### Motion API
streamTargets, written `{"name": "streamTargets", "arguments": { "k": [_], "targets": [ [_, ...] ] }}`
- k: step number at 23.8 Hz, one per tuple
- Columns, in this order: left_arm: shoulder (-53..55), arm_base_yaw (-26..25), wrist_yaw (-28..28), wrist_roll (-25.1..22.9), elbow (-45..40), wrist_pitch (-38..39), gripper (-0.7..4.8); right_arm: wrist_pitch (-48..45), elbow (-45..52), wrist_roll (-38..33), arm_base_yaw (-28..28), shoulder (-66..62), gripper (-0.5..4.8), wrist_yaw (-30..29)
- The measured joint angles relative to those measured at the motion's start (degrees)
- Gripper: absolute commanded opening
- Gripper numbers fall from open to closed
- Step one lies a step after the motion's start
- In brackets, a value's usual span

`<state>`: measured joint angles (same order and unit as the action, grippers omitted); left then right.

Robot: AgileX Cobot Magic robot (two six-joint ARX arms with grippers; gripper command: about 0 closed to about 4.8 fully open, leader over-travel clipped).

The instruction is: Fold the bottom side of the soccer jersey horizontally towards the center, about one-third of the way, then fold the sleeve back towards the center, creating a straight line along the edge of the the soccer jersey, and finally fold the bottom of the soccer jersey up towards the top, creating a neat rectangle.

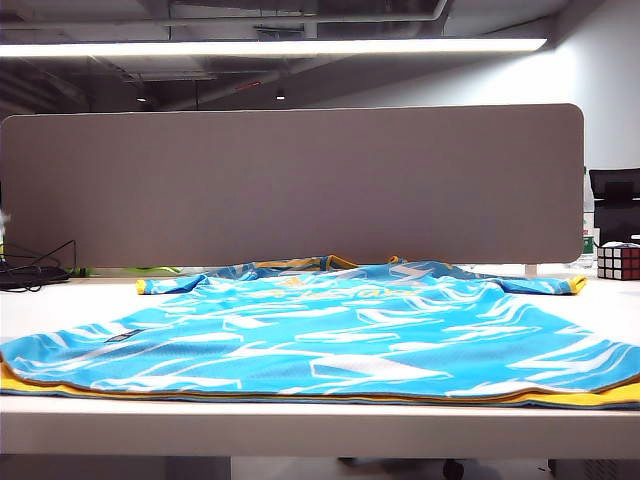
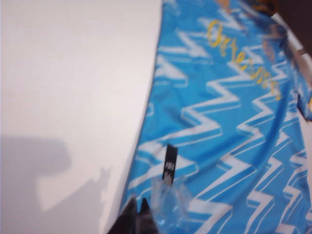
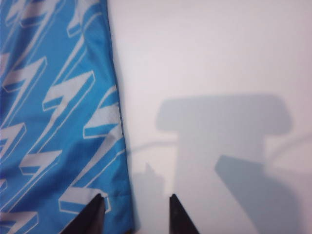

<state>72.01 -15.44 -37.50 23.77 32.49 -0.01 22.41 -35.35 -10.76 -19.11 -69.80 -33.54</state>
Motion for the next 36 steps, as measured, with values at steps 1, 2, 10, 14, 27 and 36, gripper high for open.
{"name": "streamTargets", "arguments": {
  "k": [1, 2, 10, 14, 27, 36],
  "targets": [
    [1.51, 0.02, -0.13, -0.26, 0.72, 1.68, 0.0, -0.22, 0.0, -0.11, 0.35, -0.55, 2.25, -0.57],
    [2.95, 0.04, -0.52, -0.92, 1.18, 2.97, 0.16, -0.48, -0.02, -0.15, 0.52, -1.11, 2.38, -1.16],
    [12.26, 2.82, -6.01, -3.23, 1.75, 8.44, 1.62, -0.59, -0.07, -0.35, 2.25, -4.0, 2.8, -4.04],
    [12.55, 5.22, -3.1, -6.23, 1.79, 11.41, 1.63, -0.68, -0.09, -0.35, 3.98, -4.44, 2.9, -4.15],
    [12.07, 8.81, 3.72, -10.93, 4.02, 15.28, 1.98, -2.03, -0.57, -0.13, 10.62, -11.91, 3.16, -3.65],
    [12.09, 12.46, 5.25, -11.3, 4.11, 14.58, 1.98, -6.14, -1.36, 0.11, 14.69, -16.98, 3.15, -7.02]
  ]
}}
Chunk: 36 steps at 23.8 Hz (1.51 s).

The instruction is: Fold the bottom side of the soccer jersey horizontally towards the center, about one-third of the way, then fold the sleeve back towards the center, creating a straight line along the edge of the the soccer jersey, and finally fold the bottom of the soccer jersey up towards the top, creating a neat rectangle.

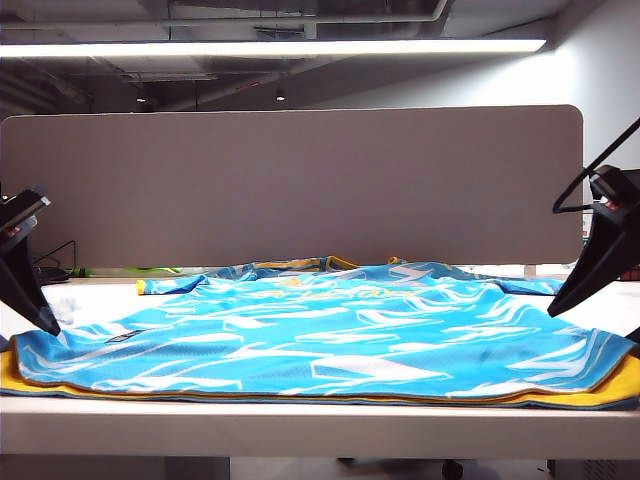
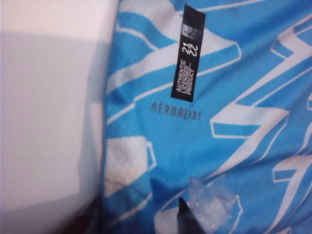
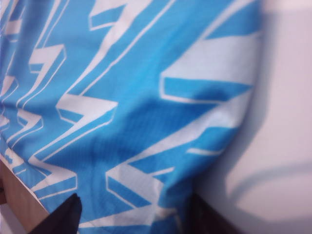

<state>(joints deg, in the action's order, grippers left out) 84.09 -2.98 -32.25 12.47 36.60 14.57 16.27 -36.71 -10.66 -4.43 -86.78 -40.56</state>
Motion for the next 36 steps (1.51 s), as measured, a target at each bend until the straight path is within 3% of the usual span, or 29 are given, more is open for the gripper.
{"name": "streamTargets", "arguments": {
  "k": [19, 21, 23, 26, 29, 33, 36],
  "targets": [
    [3.96, 1.92, -2.78, -0.02, 0.52, -5.7, 1.96, -0.24, 0.0, -0.04, 4.55, -0.2, 3.02, -0.22],
    [4.59, 2.01, -3.3, -0.02, 0.55, -6.23, 1.76, -0.22, 0.0, -0.07, 4.55, -0.2, 3.0, -0.13],
    [4.61, 1.99, -3.28, -0.04, 0.52, -6.45, 1.59, -0.22, 0.0, -0.07, 4.52, -0.28, 2.52, -0.04],
    [4.76, 1.99, -3.19, -0.09, 0.48, -6.99, -0.04, -0.13, 0.02, -0.15, 4.55, -0.33, 1.27, 0.66],
    [5.35, 1.9, -2.93, 0.22, 0.26, -7.65, -0.05, 1.14, 0.52, -0.28, 4.81, -0.7, -0.08, 1.46],
    [4.76, 1.75, -3.34, 1.38, -0.09, -7.45, -0.06, 1.53, 0.87, -0.35, 4.92, -0.13, -0.09, 0.87],
    [0.52, 0.02, -2.43, 1.6, -0.59, -2.73, -0.05, 5.16, 1.38, -0.35, 4.92, 3.85, -0.09, 1.75]
  ]
}}
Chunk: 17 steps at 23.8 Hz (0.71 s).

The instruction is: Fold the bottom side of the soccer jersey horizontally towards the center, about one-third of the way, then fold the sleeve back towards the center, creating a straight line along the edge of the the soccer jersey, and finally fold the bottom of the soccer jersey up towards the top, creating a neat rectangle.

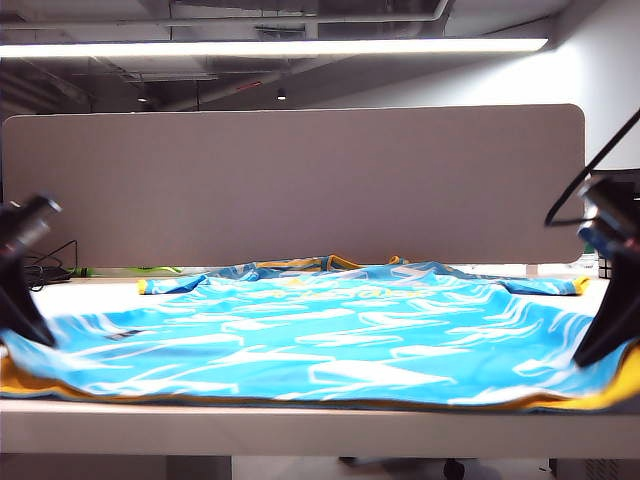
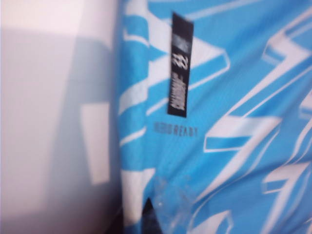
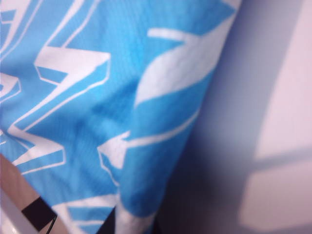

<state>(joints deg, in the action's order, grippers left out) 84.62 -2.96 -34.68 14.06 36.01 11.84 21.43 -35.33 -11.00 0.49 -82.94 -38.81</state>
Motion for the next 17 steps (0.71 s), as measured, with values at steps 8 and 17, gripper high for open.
{"name": "streamTargets", "arguments": {
  "k": [8, 17],
  "targets": [
    [-28.55, -1.9, 3.37, 0.98, 0.17, 15.04, -0.05, 14.71, -0.09, -0.81, 0.04, 26.25, -0.09, 0.24],
    [-63.93, -1.97, 7.13, 6.95, 0.26, 37.4, -0.05, 33.59, 0.0, -5.66, 0.02, 58.47, -0.09, 0.76]
  ]
}}
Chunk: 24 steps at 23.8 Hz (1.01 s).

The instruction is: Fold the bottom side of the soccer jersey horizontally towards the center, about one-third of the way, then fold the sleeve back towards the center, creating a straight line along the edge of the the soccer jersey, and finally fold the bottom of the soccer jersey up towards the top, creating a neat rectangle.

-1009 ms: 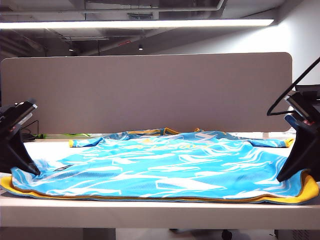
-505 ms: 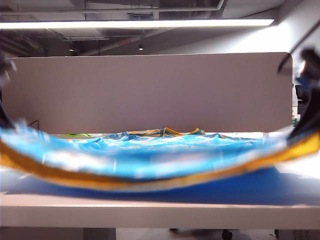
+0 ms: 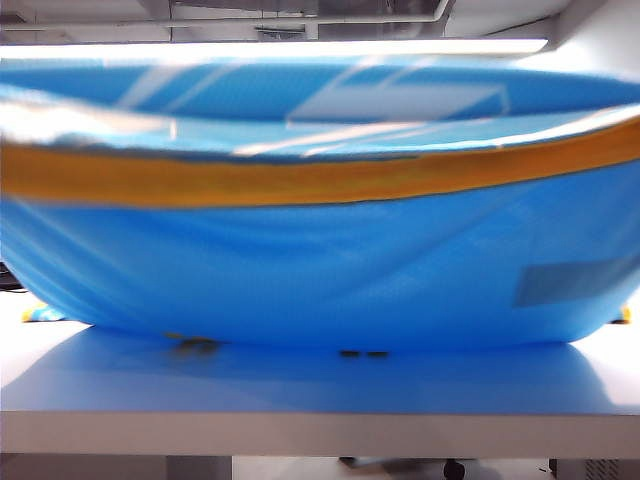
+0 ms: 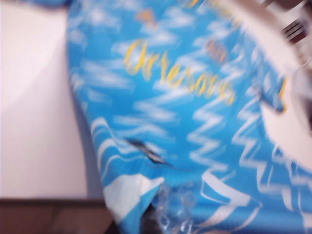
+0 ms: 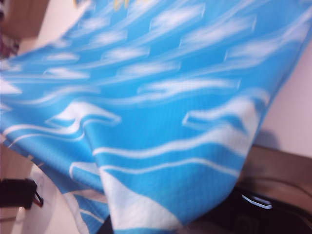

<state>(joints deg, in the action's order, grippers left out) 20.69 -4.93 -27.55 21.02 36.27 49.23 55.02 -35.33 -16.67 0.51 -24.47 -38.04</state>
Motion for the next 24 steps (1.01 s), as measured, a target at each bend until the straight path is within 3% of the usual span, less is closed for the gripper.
{"name": "streamTargets", "arguments": {
  "k": [2, 5, 7, 10, 14, 15, 16, 17, 18, 19, 22, 24],
  "targets": [
    [-2.12, -0.02, 1.03, 0.94, -0.07, -0.2, -0.05, -2.84, -0.2, -5.35, 0.02, 4.74, -0.09, 0.52],
    [4.76, -0.02, 1.18, 0.9, -0.17, -6.49, -0.06, -13.07, -0.13, -8.2, 0.02, -0.48, -0.09, 1.7],
    [12.85, -0.02, 1.16, 0.87, -0.15, -16.2, -0.05, -23.71, -0.09, -8.81, -0.04, -9.73, -0.09, 2.03],
    [30.82, 0.0, 1.11, 2.03, 0.9, -36.57, -0.05, -41.64, -2.45, -9.62, -0.33, -29.99, -0.09, 1.99],
    [46.6, -0.04, 0.33, 4.2, 5.73, -46.21, -0.04, -49.35, -9.62, -10.03, -0.26, -46.84, -0.08, 1.68],
    [53.99, 0.02, -1.49, 4.39, 9.07, -49.64, 0.24, -52.87, -14.78, -9.99, -0.33, -55.82, 0.07, 1.64],
    [62.18, 0.57, -3.34, 4.39, 13.05, -53.99, 1.0, -54.29, -18.47, -9.88, -0.55, -62.16, 0.56, 1.92],
    [66.1, 0.63, -3.98, 4.44, 14.99, -55.21, 2.84, -54.31, -20.17, -9.79, -0.55, -64.72, 1.87, 1.79],
    [71.84, 0.63, -4.37, 3.93, 18.27, -56.76, 3.4, -55.89, -24.28, -9.16, -0.33, -70.4, 2.55, 1.38],
    [73.75, 0.63, -4.33, 3.34, 19.39, -57.66, 3.75, -56.94, -26.43, -9.05, -0.35, -72.87, 2.81, 1.25],
    [78.88, -0.31, -3.91, 0.98, 23.89, -58.66, 3.81, -56.87, -31.47, -8.92, -2.69, -76.3, 2.79, 1.16],
    [78.62, -3.65, -2.23, -1.03, 24.17, -58.34, 3.81, -55.8, -33.35, -8.55, -6.21, -75.78, 2.73, 0.63]
  ]
}}
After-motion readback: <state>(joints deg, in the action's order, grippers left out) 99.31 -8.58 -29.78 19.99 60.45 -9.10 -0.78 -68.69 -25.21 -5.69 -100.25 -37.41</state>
